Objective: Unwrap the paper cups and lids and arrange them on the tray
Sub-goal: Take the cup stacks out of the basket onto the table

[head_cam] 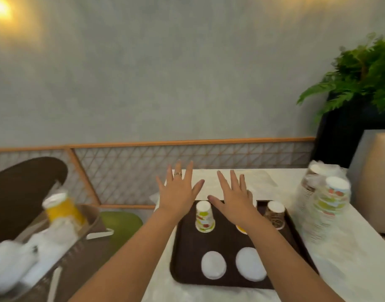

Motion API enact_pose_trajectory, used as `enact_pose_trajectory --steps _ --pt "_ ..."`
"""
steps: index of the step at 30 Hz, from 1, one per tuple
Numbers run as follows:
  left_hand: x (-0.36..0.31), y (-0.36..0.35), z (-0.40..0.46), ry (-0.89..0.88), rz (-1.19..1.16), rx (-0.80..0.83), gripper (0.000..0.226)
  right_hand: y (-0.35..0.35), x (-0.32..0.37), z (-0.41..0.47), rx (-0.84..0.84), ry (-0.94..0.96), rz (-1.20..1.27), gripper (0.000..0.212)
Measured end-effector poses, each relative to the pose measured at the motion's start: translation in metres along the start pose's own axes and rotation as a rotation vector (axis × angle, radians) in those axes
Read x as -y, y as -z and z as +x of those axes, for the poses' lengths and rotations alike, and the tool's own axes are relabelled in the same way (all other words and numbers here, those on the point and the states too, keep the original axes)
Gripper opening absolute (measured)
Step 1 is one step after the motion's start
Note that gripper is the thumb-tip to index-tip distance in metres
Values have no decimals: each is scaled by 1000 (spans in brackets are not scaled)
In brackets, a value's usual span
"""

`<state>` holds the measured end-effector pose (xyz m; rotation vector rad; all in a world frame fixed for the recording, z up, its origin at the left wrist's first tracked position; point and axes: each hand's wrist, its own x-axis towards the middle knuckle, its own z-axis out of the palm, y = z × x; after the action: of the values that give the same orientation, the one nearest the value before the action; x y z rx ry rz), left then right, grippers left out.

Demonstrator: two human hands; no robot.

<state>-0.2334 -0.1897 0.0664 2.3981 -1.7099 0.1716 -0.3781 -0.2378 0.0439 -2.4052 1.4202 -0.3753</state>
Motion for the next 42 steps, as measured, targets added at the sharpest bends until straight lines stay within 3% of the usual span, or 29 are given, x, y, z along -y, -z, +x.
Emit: enact_pose_trajectory --steps 12,20,27,35,42 --pt "207 29 -63 390 108 -63 66 -75 177 26 90 271 44 83" --pt "296 14 -91 589 59 -23 84 -128 272 37 154 361 114 80" --pt "320 -15 -91 616 87 137 98 -171 318 49 152 382 262 77" --pt "330 -46 -92 520 237 113 83 -204 346 60 188 317 478 83" --pt "326 -53 -89 506 169 167 74 -225 355 73 198 272 555 78"
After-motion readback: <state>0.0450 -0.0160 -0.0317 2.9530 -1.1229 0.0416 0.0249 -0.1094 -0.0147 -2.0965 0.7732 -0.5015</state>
